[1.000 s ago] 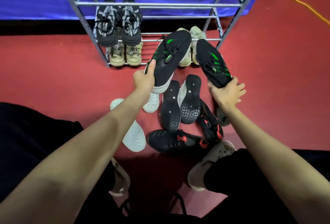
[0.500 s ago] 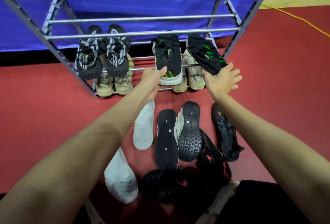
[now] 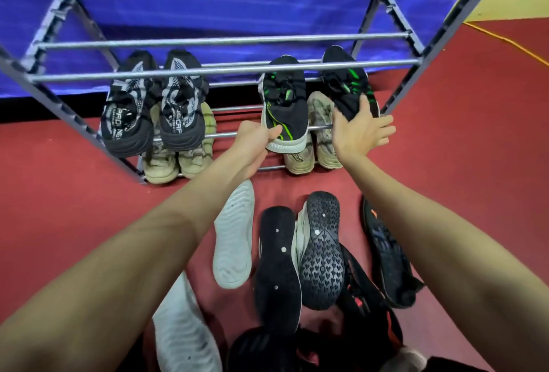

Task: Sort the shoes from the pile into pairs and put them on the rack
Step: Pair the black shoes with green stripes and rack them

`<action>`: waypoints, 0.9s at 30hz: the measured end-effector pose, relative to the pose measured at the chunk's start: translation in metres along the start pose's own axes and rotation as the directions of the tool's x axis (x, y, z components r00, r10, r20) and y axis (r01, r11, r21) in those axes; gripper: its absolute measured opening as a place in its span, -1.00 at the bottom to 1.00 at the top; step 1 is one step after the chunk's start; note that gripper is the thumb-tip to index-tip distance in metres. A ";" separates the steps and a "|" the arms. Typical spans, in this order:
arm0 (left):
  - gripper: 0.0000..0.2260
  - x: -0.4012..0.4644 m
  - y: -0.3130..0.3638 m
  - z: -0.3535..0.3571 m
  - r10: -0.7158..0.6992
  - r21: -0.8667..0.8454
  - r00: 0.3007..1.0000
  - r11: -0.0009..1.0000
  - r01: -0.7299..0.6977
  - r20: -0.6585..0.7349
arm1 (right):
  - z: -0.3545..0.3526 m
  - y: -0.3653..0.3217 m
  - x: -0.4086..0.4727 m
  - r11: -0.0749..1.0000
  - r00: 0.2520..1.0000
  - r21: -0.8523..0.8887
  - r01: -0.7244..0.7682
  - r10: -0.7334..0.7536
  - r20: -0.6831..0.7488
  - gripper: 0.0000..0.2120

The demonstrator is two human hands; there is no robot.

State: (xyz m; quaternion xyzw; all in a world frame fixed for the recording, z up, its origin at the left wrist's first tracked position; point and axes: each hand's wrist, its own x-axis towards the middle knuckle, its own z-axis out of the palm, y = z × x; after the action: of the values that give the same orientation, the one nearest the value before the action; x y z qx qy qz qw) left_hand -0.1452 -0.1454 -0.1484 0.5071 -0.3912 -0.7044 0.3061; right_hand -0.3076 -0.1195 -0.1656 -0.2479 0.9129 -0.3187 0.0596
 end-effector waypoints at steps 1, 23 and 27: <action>-0.87 0.002 -0.002 0.001 0.001 -0.007 1.000 1.000 -0.001 0.005 | 0.003 0.002 0.001 1.000 1.000 -0.007 0.010 -0.010 -0.007 -0.46; -0.76 0.046 -0.017 0.065 -0.055 -0.101 0.993 0.994 0.045 -0.108 | -0.007 0.076 0.023 0.877 0.878 0.165 0.452 -0.470 0.094 -0.57; -0.73 0.048 -0.020 0.069 -0.058 -0.052 0.992 0.997 0.053 -0.111 | -0.007 0.075 0.024 0.880 0.882 0.171 0.443 -0.463 0.094 -0.58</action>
State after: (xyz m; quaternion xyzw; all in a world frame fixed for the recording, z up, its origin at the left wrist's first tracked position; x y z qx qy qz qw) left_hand -0.2260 -0.1585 -0.1756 0.5489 -0.3418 -0.6923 0.3203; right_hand -0.3612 -0.0772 -0.2046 -0.4704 0.7979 -0.3719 0.0616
